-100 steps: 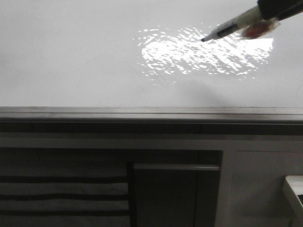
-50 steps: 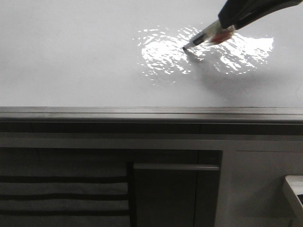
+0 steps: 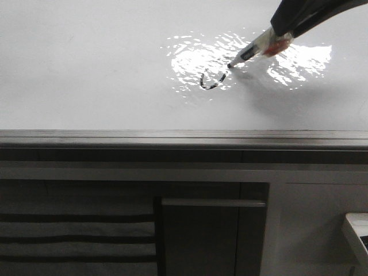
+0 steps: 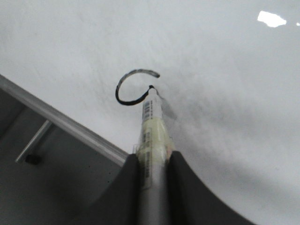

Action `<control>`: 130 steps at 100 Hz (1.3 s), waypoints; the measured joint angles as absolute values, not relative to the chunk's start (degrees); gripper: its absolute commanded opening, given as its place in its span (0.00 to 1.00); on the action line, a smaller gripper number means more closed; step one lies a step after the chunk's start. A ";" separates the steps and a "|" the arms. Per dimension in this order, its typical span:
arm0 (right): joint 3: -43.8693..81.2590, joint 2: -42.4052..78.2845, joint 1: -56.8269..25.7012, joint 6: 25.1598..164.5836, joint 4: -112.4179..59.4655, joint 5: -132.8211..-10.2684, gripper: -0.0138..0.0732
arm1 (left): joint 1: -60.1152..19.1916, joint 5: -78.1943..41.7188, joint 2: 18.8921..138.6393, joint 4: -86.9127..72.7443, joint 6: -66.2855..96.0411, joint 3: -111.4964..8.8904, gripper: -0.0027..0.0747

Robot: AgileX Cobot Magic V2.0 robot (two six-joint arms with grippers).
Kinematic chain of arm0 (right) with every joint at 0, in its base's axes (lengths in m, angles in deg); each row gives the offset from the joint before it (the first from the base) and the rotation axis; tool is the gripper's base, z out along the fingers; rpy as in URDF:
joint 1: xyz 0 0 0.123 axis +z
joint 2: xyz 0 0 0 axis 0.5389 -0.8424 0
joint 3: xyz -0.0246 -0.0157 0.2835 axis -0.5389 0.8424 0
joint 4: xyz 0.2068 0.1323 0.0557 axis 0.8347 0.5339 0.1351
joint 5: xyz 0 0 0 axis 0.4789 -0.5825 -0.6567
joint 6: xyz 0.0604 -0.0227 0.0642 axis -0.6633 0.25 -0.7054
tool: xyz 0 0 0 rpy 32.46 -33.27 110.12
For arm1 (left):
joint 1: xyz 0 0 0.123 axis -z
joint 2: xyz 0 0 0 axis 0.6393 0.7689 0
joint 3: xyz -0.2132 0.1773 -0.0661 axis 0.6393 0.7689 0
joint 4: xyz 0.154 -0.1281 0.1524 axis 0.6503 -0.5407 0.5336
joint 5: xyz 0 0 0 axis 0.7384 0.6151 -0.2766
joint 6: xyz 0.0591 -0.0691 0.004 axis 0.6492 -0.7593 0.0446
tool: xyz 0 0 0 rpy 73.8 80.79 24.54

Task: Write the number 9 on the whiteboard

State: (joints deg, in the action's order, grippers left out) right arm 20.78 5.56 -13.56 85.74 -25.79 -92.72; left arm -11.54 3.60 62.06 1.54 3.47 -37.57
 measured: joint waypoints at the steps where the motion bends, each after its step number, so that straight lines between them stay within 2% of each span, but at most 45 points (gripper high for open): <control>1: 20.59 5.56 -13.68 85.74 -25.79 -92.72 0.18 | -11.54 3.60 62.06 1.54 3.47 -37.57 0.59; 63: 26.12 6.79 -11.01 86.05 -22.97 -97.88 0.18 | -10.78 5.02 64.43 0.81 5.20 -37.86 0.59; 75: 23.23 9.57 -7.29 90.25 -23.07 -100.61 0.18 | -7.44 9.24 69.03 -0.68 9.54 -40.52 0.59; 101: 19.13 13.91 2.20 111.36 -23.07 -111.82 0.18 | 2.89 11.90 82.36 -1.42 18.49 -47.92 0.59; 130: 19.03 14.35 4.71 118.67 -23.11 -113.06 0.18 | 10.42 8.52 94.04 -1.51 23.62 -53.31 0.59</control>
State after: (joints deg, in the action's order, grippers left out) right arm 19.03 14.35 4.71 118.67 -23.11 -113.06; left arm 10.42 8.52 94.04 -1.51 23.62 -53.31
